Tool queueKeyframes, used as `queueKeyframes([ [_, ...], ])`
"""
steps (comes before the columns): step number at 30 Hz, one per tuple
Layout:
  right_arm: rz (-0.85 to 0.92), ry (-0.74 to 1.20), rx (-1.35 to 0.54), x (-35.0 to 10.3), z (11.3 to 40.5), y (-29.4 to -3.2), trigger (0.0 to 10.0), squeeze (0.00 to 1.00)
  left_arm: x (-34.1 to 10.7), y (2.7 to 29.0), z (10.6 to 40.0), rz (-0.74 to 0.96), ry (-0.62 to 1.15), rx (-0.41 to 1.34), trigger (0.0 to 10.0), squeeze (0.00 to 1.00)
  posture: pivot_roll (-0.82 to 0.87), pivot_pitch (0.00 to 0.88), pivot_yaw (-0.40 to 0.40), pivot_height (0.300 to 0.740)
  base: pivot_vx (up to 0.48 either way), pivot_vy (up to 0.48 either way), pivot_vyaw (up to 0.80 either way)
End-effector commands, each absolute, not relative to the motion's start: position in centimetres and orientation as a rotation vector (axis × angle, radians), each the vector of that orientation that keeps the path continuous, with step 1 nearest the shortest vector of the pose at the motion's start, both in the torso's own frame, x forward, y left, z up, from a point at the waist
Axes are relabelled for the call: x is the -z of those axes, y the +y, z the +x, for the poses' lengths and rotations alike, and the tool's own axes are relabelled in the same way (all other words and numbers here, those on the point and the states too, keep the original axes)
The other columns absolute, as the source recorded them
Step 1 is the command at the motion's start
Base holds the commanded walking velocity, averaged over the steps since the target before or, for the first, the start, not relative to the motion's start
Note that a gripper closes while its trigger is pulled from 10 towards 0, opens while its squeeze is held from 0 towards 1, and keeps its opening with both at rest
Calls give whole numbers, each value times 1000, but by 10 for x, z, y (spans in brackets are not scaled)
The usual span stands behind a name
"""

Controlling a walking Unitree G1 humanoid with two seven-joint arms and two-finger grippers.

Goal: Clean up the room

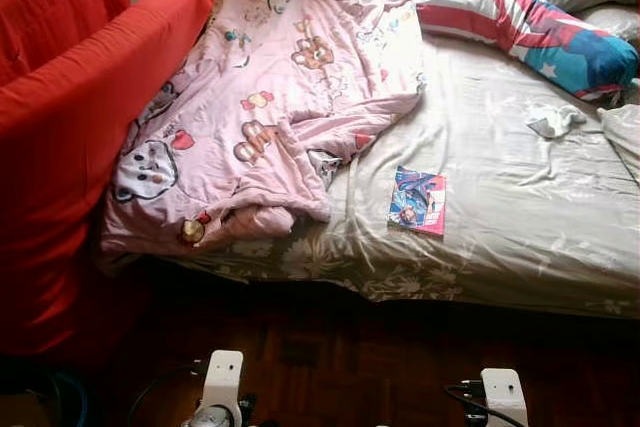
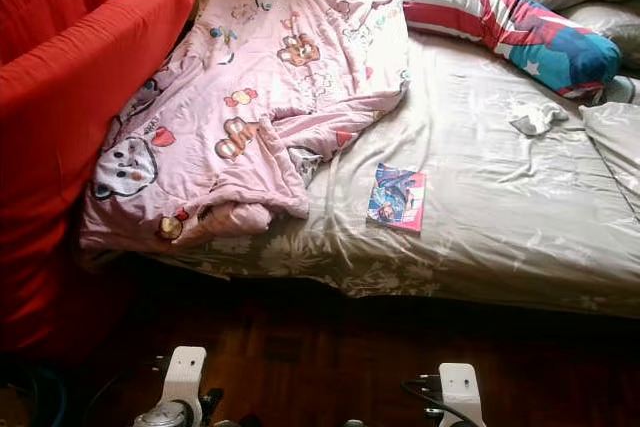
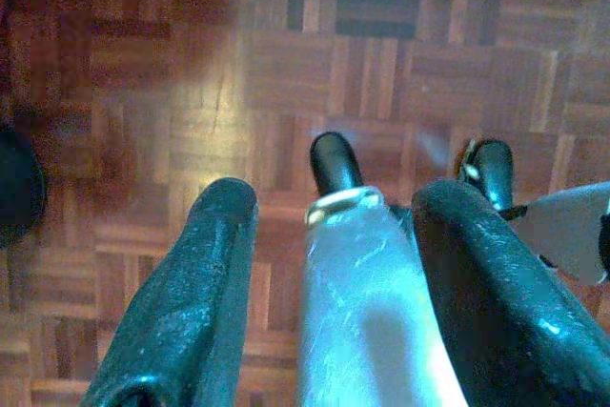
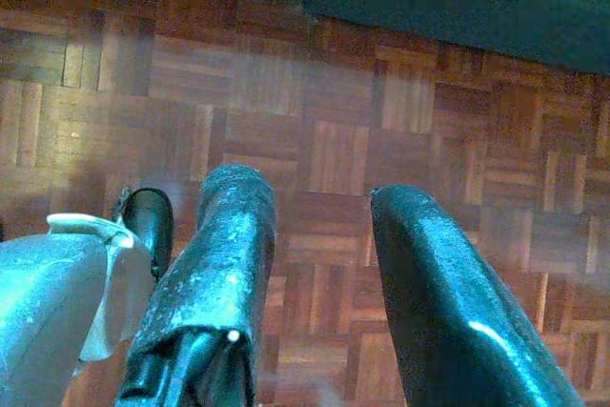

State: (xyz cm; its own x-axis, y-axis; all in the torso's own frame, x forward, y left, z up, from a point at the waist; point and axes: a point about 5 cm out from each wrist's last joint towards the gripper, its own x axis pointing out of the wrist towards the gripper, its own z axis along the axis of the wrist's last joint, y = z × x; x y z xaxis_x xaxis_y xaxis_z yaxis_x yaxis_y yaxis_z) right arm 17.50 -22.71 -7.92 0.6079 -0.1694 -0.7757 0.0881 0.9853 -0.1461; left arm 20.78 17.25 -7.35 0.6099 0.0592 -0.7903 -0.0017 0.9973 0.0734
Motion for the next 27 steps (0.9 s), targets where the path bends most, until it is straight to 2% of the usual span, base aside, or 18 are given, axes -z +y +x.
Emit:
queueKeyframes([
  [1, -95, 938, 157, 83, 164, -230, 10000, 0, 78, 174, 199, 57, 942, -41, 10000, 0, -114, 176, -58, 740, 0, 0, 0],
  [23, -57, 943, 184, 85, 164, -226, 10000, 0, 80, 178, 195, 77, 948, -23, 10000, 0, -116, 183, -32, 740, 0, 0, 0],
  [27, -49, 941, 184, 85, 166, -222, 10000, 0, 81, 180, 193, 74, 951, -28, 10000, 0, -115, 176, -30, 740, 196, 0, -800],
])
